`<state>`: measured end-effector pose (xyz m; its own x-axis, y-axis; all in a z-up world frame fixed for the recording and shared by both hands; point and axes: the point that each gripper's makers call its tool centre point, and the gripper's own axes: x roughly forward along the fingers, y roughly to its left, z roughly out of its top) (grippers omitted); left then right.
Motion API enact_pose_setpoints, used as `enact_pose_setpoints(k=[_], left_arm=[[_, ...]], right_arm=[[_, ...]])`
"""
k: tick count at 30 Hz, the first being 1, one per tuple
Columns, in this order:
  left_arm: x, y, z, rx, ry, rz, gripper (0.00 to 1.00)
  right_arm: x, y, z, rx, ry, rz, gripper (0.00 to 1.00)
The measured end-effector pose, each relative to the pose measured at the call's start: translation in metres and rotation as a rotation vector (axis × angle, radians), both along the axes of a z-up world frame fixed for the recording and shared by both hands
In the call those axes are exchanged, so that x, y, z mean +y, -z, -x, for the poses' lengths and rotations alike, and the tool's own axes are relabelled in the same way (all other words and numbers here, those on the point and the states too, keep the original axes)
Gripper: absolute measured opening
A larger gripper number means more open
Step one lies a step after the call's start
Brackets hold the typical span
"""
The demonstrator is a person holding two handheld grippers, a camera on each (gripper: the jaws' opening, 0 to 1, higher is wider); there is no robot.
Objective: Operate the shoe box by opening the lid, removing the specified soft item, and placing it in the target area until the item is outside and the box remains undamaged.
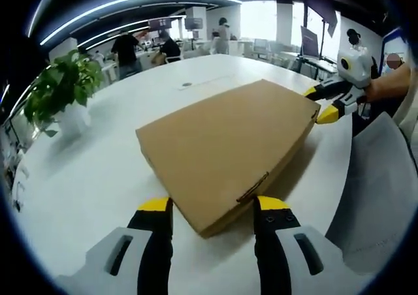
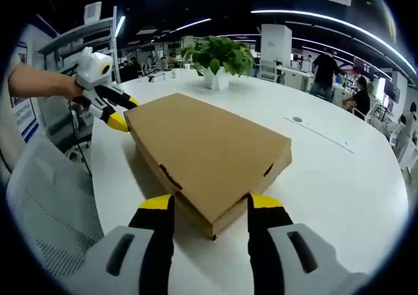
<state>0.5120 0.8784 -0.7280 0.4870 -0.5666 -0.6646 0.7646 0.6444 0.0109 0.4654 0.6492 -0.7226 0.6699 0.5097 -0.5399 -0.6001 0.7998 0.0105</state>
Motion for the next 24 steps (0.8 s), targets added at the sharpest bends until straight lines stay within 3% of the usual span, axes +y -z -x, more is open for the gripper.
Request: enact_pose_setpoints(k=[18, 24], left_arm=[[0.011, -0.001, 0.007, -0.008, -0.020, 0.012, 0.50], [0.010, -0.004, 0.007, 0.007, -0.040, 0.044, 0.52]], right_arm=[[0.012, -0.001, 0.005, -0.009, -0.012, -0.013, 0.43], [0.012, -0.003, 0.005, -0.007, -0.008, -0.031, 0.44]])
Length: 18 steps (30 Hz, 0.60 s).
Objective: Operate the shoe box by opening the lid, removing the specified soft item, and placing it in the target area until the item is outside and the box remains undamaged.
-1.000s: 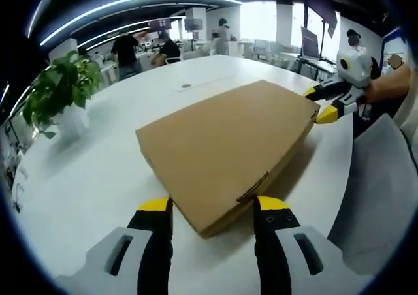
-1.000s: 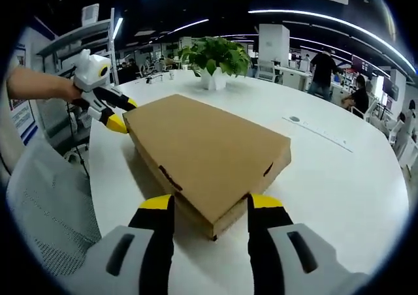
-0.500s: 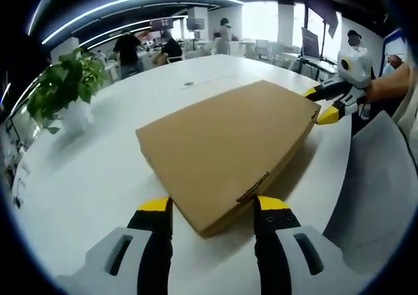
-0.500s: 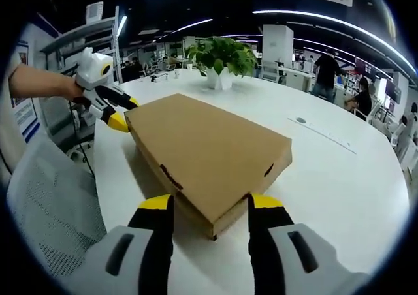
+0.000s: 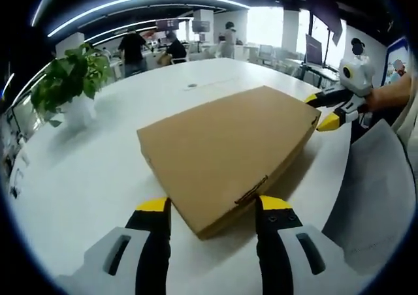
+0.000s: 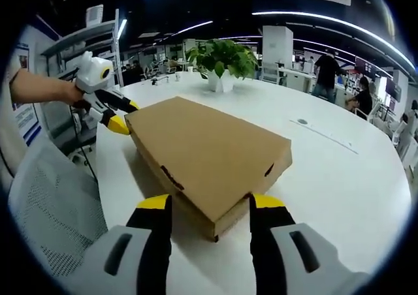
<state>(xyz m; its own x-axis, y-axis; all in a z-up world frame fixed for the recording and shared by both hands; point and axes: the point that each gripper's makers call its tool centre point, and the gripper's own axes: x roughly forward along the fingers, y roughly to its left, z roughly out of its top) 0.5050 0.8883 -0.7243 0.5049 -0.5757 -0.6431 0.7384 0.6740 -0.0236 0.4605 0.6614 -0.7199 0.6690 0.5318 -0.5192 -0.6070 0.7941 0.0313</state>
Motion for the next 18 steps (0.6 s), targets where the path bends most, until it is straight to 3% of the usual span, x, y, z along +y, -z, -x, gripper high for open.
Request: enact_pose_setpoints(k=[11, 18], left_arm=[[-0.001, -0.010, 0.002, -0.037, 0.005, -0.017, 0.55], [-0.005, -0.025, 0.004, -0.058, -0.006, 0.008, 0.57]], right_arm=[[-0.001, -0.013, 0.000, -0.023, -0.003, -0.016, 0.44], [-0.001, -0.024, 0.000, -0.054, -0.014, -0.008, 0.44]])
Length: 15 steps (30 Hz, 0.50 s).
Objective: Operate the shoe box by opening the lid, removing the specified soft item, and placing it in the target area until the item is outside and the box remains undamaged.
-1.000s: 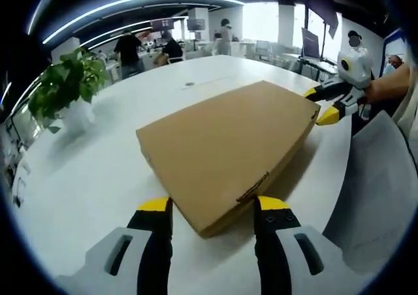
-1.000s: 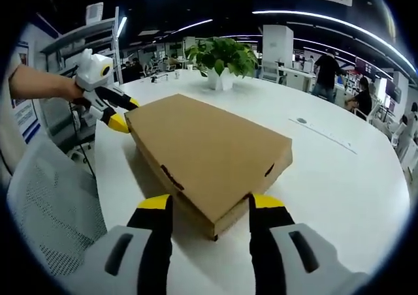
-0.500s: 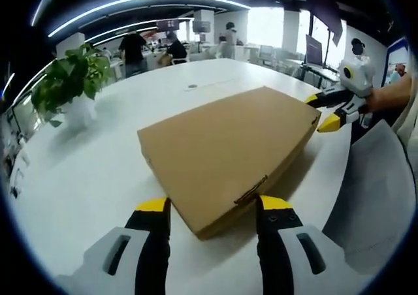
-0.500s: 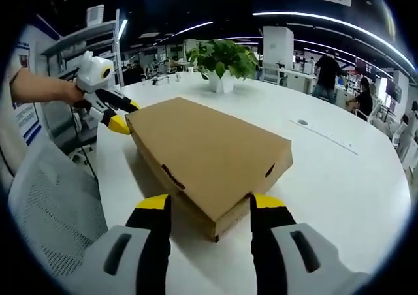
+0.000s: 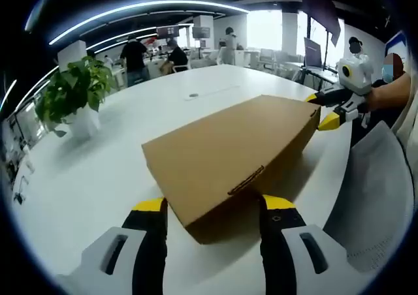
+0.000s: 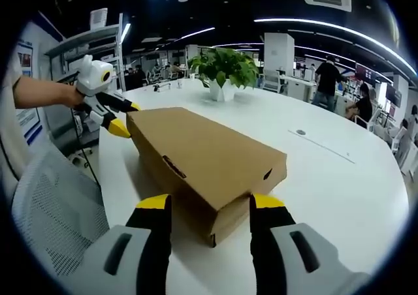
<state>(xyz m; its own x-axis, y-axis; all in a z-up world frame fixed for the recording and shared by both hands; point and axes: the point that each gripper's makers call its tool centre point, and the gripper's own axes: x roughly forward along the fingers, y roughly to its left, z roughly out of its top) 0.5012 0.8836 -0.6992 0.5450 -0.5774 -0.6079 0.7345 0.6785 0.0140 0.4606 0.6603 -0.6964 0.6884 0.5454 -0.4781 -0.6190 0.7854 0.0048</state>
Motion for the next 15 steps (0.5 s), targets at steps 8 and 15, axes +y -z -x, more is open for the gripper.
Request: enact_pose_setpoints(k=[8, 15], left_arm=[[-0.006, -0.016, 0.002, -0.034, -0.003, 0.009, 0.59], [-0.008, -0.036, -0.005, -0.085, 0.000, 0.013, 0.58]], right_arm=[[0.000, -0.013, -0.001, -0.032, -0.009, 0.008, 0.45], [-0.001, -0.033, -0.007, -0.072, -0.028, 0.012, 0.46]])
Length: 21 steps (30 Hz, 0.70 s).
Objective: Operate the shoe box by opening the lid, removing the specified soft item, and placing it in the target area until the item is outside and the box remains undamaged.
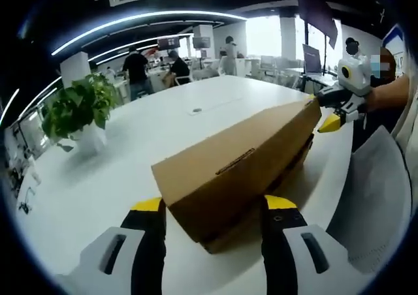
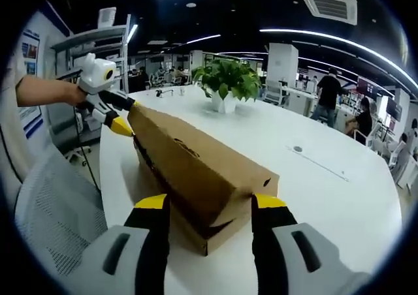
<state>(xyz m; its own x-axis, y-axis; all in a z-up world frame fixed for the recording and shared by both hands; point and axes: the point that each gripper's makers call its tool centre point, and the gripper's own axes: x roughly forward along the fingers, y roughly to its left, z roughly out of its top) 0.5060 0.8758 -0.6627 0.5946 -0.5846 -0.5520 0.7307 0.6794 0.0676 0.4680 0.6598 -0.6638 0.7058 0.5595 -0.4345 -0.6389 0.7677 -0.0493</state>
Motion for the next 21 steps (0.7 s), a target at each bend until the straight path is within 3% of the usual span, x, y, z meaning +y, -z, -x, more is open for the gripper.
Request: enact_pose_setpoints(k=[12, 21], left_arm=[[0.004, -0.026, -0.025, -0.060, -0.031, 0.009, 0.47], [0.012, -0.038, -0.046, -0.094, -0.077, -0.007, 0.29]], right_arm=[[-0.004, -0.024, -0.017, -0.047, 0.002, -0.015, 0.46], [-0.009, -0.035, -0.031, -0.064, 0.013, -0.010, 0.40]])
